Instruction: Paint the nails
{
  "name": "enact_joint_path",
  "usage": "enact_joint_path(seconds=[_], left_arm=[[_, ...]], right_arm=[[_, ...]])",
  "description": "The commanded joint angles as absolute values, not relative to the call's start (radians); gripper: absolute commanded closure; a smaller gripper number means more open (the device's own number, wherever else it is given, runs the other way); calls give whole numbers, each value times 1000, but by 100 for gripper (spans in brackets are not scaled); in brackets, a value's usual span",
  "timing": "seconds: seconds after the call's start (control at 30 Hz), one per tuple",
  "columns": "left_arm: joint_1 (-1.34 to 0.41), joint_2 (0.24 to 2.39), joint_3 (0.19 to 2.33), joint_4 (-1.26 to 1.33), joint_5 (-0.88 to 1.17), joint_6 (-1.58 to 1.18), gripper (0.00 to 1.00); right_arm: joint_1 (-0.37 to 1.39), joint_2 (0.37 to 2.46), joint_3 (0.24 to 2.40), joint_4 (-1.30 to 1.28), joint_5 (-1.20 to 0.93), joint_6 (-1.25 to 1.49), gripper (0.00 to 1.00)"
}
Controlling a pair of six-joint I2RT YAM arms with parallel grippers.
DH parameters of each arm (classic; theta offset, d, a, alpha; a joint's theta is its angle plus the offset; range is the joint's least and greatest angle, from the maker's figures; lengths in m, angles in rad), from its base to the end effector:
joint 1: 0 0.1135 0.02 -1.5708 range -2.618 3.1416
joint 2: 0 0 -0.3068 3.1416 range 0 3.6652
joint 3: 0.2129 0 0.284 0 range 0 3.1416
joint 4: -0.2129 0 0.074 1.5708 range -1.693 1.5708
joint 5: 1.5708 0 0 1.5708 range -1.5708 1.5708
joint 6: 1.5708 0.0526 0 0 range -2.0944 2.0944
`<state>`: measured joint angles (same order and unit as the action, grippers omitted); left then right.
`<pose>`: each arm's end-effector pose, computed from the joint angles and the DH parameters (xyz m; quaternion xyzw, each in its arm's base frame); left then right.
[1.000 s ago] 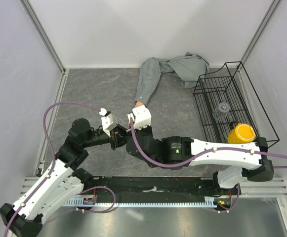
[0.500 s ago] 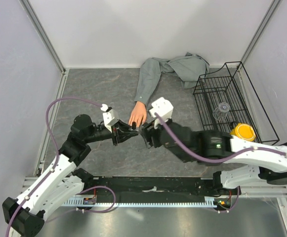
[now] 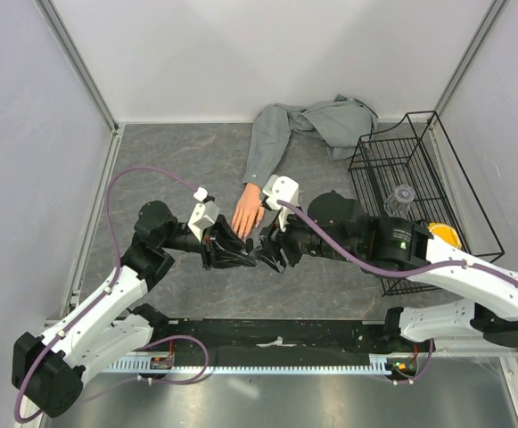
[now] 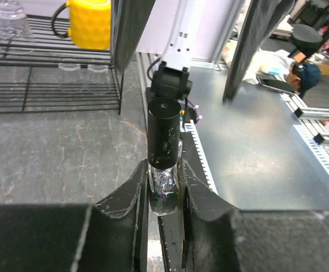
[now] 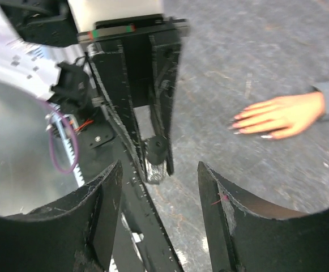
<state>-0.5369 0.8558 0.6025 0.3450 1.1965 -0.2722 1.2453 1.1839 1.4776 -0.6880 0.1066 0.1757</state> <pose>0.1429 -0.1420 0.3422 0.4859 0.4971 -0.5892 0.4118 0.0914 0.2533 0.4869 -0.3980 0.7298 0.3278 0.4489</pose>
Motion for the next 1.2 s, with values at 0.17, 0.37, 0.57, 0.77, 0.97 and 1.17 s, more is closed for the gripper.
enact_joint_path(seconds=[0.17, 0.37, 0.57, 0.77, 0.97, 1.17], left_arm=[[-548, 862, 601, 422, 1266, -331, 98], [-548, 850, 601, 423, 1259, -327, 98], [-546, 801, 629, 254, 1119, -189, 98], [-523, 741, 669, 7, 622, -45, 98], [-494, 678, 670, -77, 330, -23, 98], [-495, 655, 653, -40, 405, -25, 98]], right_arm=[[1210, 1247, 1500, -601, -69, 118, 45], [1197, 1282, 1514, -603, -89, 101, 63], [1196, 1304, 1511, -618, -34, 129, 100], [1352, 1356, 1486, -569, 505, 299, 100], [1529, 1549, 1577, -658, 1155, 646, 100], [1508, 1556, 1634, -654, 1105, 565, 83]])
